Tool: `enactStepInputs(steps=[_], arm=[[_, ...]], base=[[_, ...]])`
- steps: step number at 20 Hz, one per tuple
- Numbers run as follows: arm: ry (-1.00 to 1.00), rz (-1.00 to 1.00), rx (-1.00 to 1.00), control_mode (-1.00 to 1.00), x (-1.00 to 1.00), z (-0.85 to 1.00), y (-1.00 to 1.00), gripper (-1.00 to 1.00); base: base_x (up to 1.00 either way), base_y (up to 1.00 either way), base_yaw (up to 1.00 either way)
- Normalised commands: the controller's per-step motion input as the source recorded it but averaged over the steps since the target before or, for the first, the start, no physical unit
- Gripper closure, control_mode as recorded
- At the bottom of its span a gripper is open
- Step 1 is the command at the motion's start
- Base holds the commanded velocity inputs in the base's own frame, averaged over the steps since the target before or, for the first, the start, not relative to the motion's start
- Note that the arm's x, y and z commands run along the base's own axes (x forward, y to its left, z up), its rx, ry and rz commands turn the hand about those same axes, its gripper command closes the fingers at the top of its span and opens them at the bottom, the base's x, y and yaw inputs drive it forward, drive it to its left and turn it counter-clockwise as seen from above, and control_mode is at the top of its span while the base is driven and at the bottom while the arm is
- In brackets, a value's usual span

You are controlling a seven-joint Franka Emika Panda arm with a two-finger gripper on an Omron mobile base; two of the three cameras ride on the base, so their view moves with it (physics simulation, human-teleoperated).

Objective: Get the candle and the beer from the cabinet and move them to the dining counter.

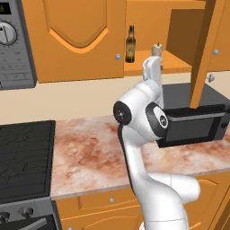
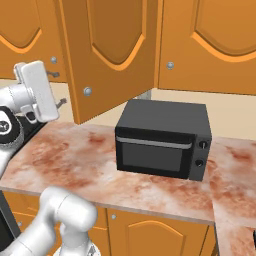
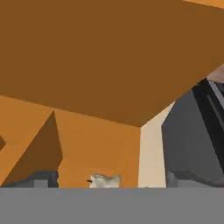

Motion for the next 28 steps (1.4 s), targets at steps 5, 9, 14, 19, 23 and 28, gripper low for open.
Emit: enactStepInputs(steps=[5, 9, 14, 19, 23, 28], arm=[[-0.08, -0.32, 0.10, -1.00, 0.15, 0.00, -0.17, -1.00], [-0.23, -0.15, 0.15, -1.00, 0.05, -0.05, -0.36, -1.00], [-0.28, -0.11, 0.11, -1.00, 0.12, -0.16, -0.28, -1.00], [-0.26, -0.09, 0.09, -1.00, 0.29, -0.28, -0.18, -1.00], [-0.21, -0.07, 0.15, -1.00, 0.36, -0.31, -0.11, -1.00], [-0.19, -0.06, 0.18, -1.00, 0.39, -0.30, -0.04, -1.00]], base=[[0.00, 0.00, 0.00], [0.00, 0.00, 0.00], [0.00, 0.00, 0.00], [0.00, 0.00, 0.00], [0.00, 0.00, 0.00], [0.00, 0.00, 0.00]])
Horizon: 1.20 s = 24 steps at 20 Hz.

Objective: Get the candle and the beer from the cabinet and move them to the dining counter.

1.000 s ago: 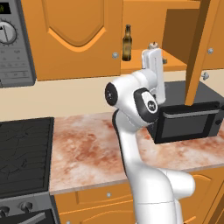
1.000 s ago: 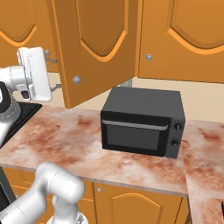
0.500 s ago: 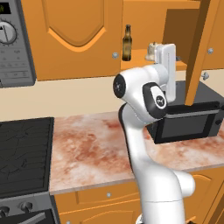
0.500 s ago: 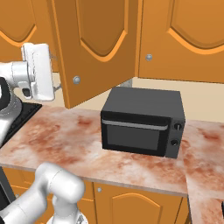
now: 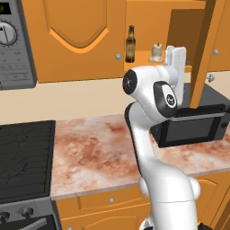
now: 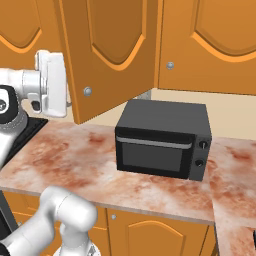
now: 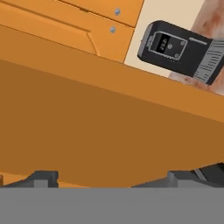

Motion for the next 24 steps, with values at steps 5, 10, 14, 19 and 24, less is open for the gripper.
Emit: enactStepInputs(steps=[5, 10, 14, 19, 24], arm=[[-0.26, -0.07, 0.13, -1.00, -0.02, -0.21, -0.24, -1.00], [-0.23, -0.08, 0.12, -1.00, 0.03, -0.26, -0.16, -1.00], [-0.17, -0.10, 0.12, -1.00, -0.08, -0.10, -0.23, -1.00], [-0.09, -0.13, 0.06, -1.00, -0.09, -0.02, -0.52, -1.00], [-0.06, -0.10, 0.00, -1.00, 0.00, -0.02, -0.67, -1.00]], base=[[0.00, 0.00, 0.00], [0.00, 0.00, 0.00], [0.00, 0.00, 0.00], [0.00, 0.00, 0.00], [0.00, 0.00, 0.00]])
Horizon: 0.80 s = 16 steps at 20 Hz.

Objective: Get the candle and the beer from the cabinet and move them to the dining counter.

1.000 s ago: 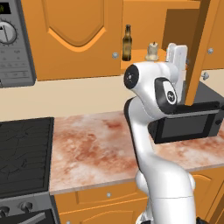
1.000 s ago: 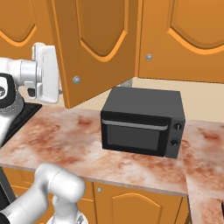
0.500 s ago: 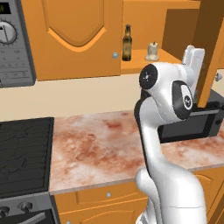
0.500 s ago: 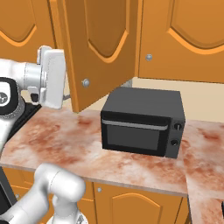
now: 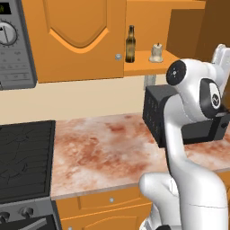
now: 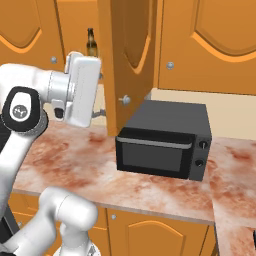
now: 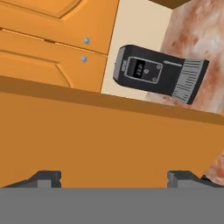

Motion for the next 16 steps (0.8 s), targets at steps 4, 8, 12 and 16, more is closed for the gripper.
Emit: enactStepInputs(steps=[4, 8, 12, 16], arm=[[-0.04, -0.04, 0.00, -1.00, 0.05, -0.01, -0.64, -1.00], [-0.08, 0.00, 0.00, -1.00, 0.04, 0.00, -0.50, -1.00], [-0.03, 0.00, 0.00, -1.00, 0.02, -0.01, -0.44, -1.00], [0.00, 0.00, 0.00, -1.00, 0.19, -0.06, -0.24, -1.00]], base=[[0.00, 0.00, 0.00], [0.00, 0.00, 0.00], [0.00, 0.00, 0.00], [0.00, 0.00, 0.00]])
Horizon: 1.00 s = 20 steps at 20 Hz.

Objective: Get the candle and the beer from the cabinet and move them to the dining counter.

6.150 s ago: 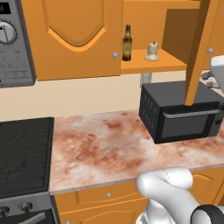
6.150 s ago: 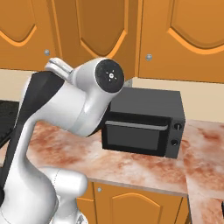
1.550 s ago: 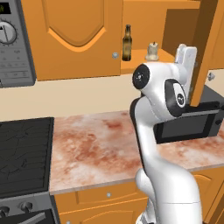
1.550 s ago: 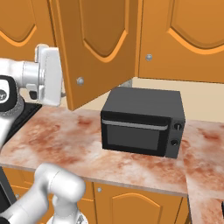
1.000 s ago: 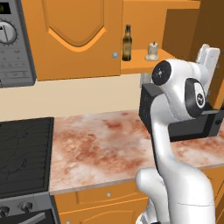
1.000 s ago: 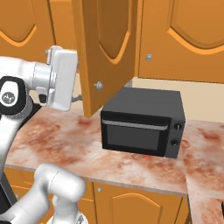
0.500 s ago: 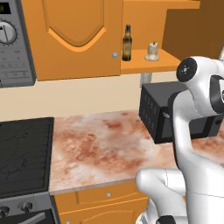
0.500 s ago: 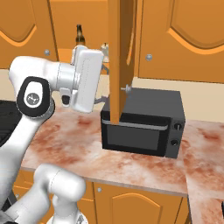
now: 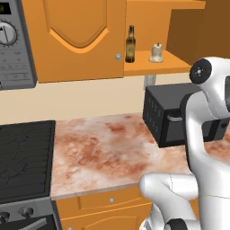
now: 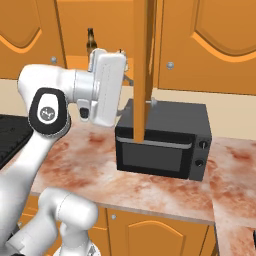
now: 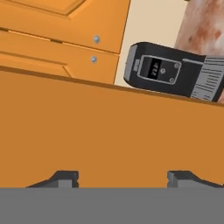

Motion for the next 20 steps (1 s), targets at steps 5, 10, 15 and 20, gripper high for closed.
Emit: enactStepInputs(steps=[5, 10, 15, 20], arm=[[0.00, 0.00, 0.00, -1.00, 0.21, -0.12, 0.07, -1.00], [-0.04, 0.03, -0.03, -1.00, 0.00, -0.06, 0.79, -1.00], [0.00, 0.21, -0.04, -1.00, -0.06, 0.00, 0.73, -1.00], [0.08, 0.30, -0.05, -1.00, -0.11, 0.02, 0.75, -1.00]], base=[[0.00, 0.00, 0.00], [0.00, 0.00, 0.00], [0.00, 0.00, 0.00], [0.00, 0.00, 0.00]])
